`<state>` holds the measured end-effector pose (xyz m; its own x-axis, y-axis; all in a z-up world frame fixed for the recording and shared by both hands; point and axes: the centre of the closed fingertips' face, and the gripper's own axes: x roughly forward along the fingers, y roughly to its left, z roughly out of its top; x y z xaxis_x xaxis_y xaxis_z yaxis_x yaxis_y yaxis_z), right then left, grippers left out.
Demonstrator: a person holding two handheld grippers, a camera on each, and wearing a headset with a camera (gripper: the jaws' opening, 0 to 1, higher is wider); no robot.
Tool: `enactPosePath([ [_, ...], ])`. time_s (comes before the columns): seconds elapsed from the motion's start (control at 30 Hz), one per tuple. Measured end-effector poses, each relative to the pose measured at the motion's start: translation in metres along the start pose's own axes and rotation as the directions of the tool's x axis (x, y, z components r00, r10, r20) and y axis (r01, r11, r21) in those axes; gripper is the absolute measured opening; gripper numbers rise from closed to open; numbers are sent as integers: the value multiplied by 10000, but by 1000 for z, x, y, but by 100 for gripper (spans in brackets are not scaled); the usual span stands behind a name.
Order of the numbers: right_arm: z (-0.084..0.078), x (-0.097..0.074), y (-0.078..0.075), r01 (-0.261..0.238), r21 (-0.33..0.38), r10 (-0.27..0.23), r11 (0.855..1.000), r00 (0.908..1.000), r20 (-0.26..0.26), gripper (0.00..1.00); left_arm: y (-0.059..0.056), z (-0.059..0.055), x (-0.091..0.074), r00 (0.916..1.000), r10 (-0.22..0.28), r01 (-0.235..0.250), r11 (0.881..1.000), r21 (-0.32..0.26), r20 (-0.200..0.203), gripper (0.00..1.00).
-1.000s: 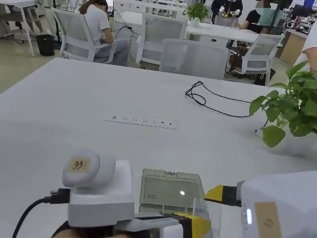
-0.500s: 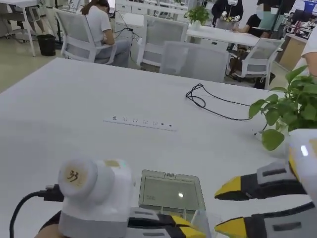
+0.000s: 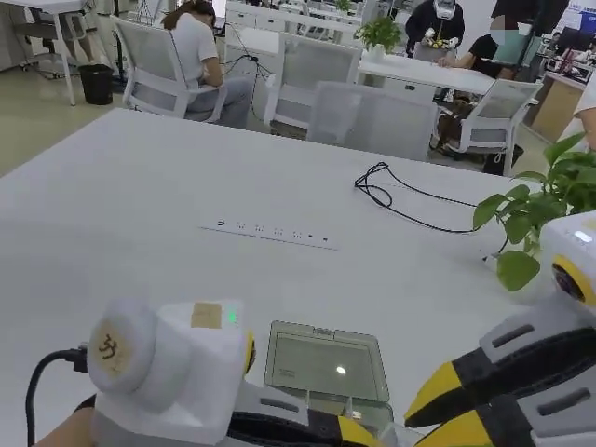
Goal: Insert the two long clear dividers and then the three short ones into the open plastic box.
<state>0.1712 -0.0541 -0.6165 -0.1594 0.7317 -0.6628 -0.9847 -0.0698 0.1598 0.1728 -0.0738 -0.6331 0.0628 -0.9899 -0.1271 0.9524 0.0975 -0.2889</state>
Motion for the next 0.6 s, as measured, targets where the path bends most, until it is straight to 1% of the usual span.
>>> enactPosePath([
  [0.17,-2,3,3,-233,-84,232,9997,9997,-115,8,0,2,0,10000,-49,49,10000,35,34,0],
  [0.27,-2,4,3,-334,-101,333,9994,9994,-96,5,-1,2,0,9999,-103,103,9999,71,57,0],
  [0.6,-4,6,6,-590,-52,590,9982,9983,23,3,-3,-2,0,9998,-207,208,9996,173,-76,0],
])
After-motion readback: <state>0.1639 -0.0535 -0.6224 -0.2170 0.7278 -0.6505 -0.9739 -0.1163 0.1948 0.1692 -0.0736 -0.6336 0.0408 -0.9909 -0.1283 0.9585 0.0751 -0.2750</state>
